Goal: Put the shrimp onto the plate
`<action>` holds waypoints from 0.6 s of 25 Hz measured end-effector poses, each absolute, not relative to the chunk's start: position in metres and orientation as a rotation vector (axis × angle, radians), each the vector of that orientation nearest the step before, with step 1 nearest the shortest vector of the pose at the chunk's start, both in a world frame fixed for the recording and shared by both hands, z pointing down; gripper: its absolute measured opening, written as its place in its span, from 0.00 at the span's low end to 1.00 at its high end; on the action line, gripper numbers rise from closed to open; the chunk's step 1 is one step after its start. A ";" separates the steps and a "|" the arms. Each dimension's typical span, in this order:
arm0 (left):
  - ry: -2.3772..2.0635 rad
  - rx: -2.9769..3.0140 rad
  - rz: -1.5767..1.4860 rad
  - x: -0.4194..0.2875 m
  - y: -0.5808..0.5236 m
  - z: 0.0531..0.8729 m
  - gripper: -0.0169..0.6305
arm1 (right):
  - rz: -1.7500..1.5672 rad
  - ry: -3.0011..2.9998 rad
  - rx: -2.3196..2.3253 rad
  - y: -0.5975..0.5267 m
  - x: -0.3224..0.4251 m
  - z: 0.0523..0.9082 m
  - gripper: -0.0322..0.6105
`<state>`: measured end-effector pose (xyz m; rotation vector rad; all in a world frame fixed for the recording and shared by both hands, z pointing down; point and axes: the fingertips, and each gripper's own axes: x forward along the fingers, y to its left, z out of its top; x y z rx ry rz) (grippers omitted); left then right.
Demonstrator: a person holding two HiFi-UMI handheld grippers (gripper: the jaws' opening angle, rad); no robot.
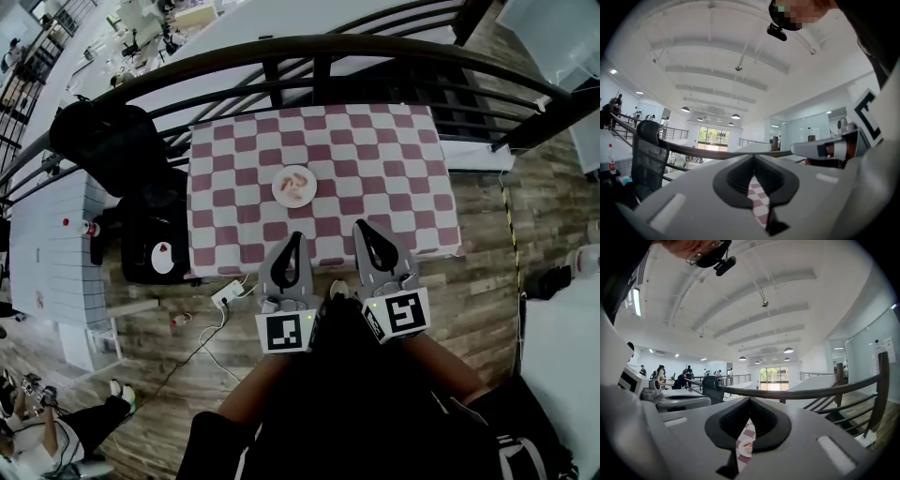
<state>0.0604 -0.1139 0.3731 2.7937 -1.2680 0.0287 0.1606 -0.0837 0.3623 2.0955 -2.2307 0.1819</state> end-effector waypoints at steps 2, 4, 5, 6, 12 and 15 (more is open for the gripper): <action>-1.229 2.850 0.018 0.073 -0.110 0.367 0.04 | 0.164 -2.209 2.120 -0.079 0.167 0.359 0.05; -1.194 2.887 0.012 0.082 -0.108 0.361 0.04 | 0.151 -2.180 2.143 -0.075 0.172 0.358 0.05; -1.178 2.903 0.007 0.086 -0.108 0.358 0.04 | 0.145 -2.165 2.154 -0.073 0.174 0.357 0.05; -1.166 2.917 0.002 0.090 -0.107 0.356 0.04 | 0.138 -2.152 2.166 -0.072 0.177 0.356 0.05; -1.135 2.943 -0.013 0.099 -0.109 0.349 0.04 | 0.055 -2.087 2.223 -0.071 0.190 0.347 0.05; -1.135 2.932 -0.018 0.099 -0.111 0.349 0.04 | 0.029 -2.086 2.201 -0.072 0.189 0.348 0.05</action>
